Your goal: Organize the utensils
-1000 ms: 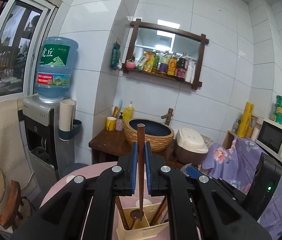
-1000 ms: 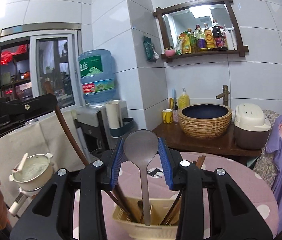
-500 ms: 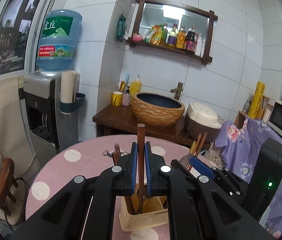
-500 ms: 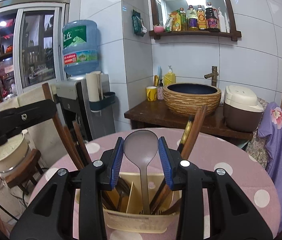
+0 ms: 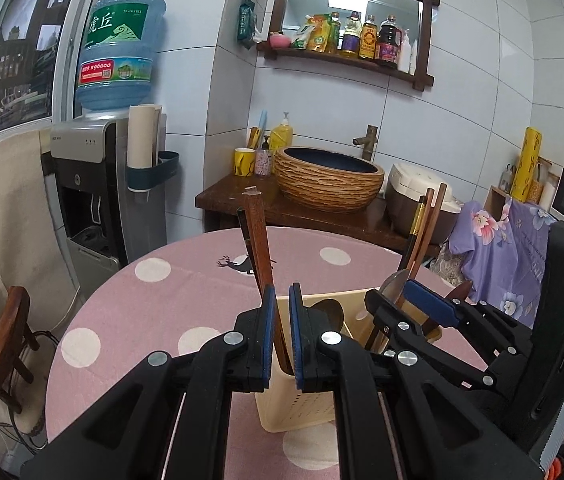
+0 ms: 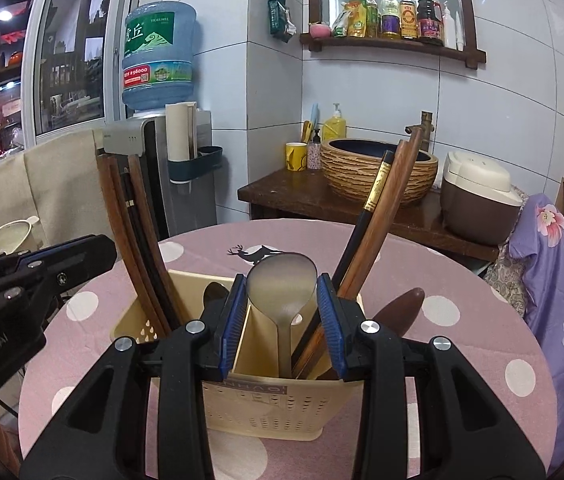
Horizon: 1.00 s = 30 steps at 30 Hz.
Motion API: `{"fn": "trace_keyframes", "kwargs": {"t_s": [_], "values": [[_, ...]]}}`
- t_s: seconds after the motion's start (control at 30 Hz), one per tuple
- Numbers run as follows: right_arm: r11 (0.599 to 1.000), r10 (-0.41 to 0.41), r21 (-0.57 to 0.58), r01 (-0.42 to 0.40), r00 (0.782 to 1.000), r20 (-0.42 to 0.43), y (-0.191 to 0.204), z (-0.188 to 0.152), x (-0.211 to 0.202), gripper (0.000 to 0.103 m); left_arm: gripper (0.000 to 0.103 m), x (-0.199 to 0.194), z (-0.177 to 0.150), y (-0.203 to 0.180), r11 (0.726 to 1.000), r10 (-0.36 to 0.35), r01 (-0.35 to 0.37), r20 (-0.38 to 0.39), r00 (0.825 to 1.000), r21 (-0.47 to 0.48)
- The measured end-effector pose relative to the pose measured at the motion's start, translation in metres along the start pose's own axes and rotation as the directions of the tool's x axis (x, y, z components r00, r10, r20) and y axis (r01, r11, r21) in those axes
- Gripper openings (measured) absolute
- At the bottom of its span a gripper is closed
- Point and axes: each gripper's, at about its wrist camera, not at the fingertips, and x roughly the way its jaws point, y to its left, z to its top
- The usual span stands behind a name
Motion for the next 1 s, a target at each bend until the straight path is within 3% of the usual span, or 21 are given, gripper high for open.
{"fn": "trace_keyframes", "kwargs": {"t_s": [0.1, 0.17, 0.2, 0.23, 0.3, 0.37, 0.43, 0.5, 0.63, 0.87, 1.0], "values": [[1.000, -0.002, -0.008, 0.002, 1.000, 0.027, 0.001, 0.001, -0.007, 0.041, 0.008, -0.004, 0.000, -0.002, 1.000, -0.008, 0.008, 0.003, 1.000, 0.009], [1.000, 0.002, -0.010, -0.002, 0.998, 0.062, 0.001, 0.003, -0.017, 0.050, 0.011, -0.011, 0.001, -0.003, 1.000, -0.010, 0.010, 0.016, 1.000, 0.021], [1.000, -0.005, -0.014, 0.006, 0.997, 0.080, 0.001, 0.004, -0.022, 0.052, 0.020, -0.015, 0.001, -0.003, 1.000, -0.008, 0.007, 0.027, 1.000, 0.026], [1.000, -0.014, -0.018, 0.016, 0.995, 0.096, 0.002, 0.005, -0.027, 0.058, 0.040, -0.021, 0.001, -0.003, 1.000, -0.008, 0.007, 0.042, 0.999, 0.024], [0.999, -0.028, -0.030, 0.033, 0.990, 0.139, 0.001, 0.005, -0.041, 0.068, 0.062, -0.034, -0.001, 0.001, 1.000, -0.006, 0.005, 0.082, 0.997, 0.012], [0.998, -0.046, -0.037, 0.054, 0.983, 0.179, -0.001, 0.004, -0.055, 0.073, 0.071, -0.045, -0.005, 0.003, 1.000, 0.003, -0.004, 0.114, 0.994, 0.010], [0.996, -0.062, -0.045, 0.073, 0.978, 0.200, -0.005, 0.002, -0.067, 0.078, 0.087, -0.057, -0.012, 0.007, 1.000, 0.017, -0.021, 0.140, 0.990, 0.021], [0.994, -0.095, -0.040, 0.106, 0.972, 0.216, -0.010, -0.005, -0.081, 0.086, 0.093, -0.071, -0.024, 0.012, 0.999, 0.043, -0.048, 0.178, 0.983, 0.022], [0.994, -0.096, -0.024, 0.103, 0.973, 0.212, -0.019, -0.032, -0.111, 0.097, 0.097, -0.099, -0.052, 0.026, 0.998, 0.066, -0.065, 0.222, 0.973, -0.012], [0.997, -0.083, 0.009, 0.083, 0.976, 0.200, -0.017, -0.113, -0.170, 0.097, 0.097, -0.150, -0.120, 0.031, 0.992, 0.103, -0.078, 0.285, 0.953, -0.099], [0.994, -0.096, 0.069, 0.085, 0.979, 0.177, -0.010, -0.156, -0.198, 0.097, 0.097, -0.174, -0.154, 0.028, 0.986, 0.125, -0.089, 0.276, 0.953, -0.138]]}}
